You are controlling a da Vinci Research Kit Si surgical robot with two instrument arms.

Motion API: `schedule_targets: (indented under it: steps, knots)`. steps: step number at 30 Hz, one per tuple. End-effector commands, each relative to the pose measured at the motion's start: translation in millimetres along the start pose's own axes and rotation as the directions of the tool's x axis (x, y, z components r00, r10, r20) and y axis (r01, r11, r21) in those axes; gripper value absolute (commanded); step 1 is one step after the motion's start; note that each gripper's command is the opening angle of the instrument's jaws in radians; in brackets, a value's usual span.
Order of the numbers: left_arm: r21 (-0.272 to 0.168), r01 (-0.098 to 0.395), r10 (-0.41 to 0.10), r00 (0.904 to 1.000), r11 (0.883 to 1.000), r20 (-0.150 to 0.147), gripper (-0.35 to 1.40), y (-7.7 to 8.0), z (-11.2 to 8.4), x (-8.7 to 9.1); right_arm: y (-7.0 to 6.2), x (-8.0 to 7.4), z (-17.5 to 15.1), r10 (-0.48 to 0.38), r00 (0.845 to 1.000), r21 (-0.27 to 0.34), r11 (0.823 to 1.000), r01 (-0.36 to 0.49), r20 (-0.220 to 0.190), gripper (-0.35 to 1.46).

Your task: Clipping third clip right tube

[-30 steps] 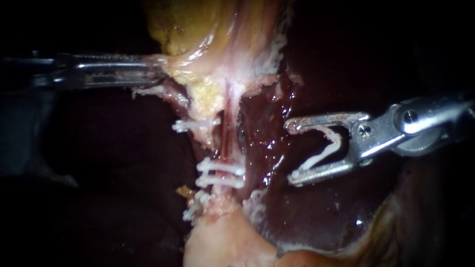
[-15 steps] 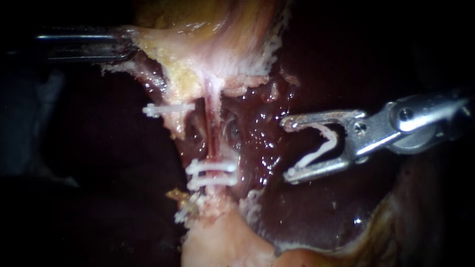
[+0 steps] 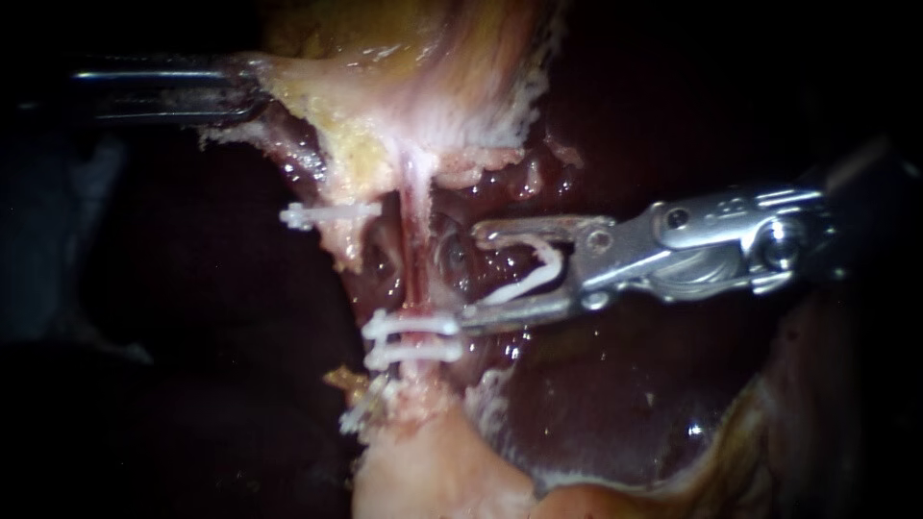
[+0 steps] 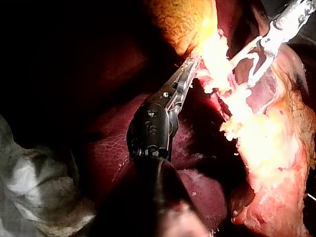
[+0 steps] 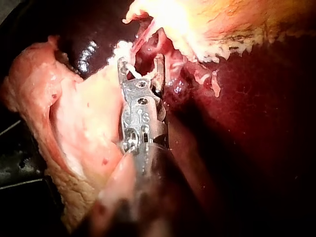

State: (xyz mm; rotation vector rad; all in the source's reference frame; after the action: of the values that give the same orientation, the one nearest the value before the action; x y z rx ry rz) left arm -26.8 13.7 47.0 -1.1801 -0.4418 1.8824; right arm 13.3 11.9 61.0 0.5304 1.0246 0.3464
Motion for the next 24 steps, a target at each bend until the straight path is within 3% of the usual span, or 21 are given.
schedule_targets:
  steps: [1, 10, 24]
  knots:
    - [0.000, 0.000, 0.000, 1.0000, 1.000, 0.000, -0.35, 0.0, 0.0, 0.0, 0.2, -0.1, 0.5, 0.009, 1.000, -0.003, 1.000, -0.009, 0.000, 0.48]
    - [0.000, 0.000, 0.000, 1.0000, 1.000, 0.000, -0.35, 0.0, 0.0, 0.0, 1.5, 0.1, 3.0, 0.060, 0.997, 0.011, 0.998, -0.060, -0.040, 0.48]
    - [0.000, 0.000, 0.000, 1.0000, 1.000, 0.000, -0.35, 0.0, 0.0, 0.0, 1.9, 1.5, 5.5, 0.103, 0.989, 0.065, 0.993, -0.096, -0.110, 0.47]
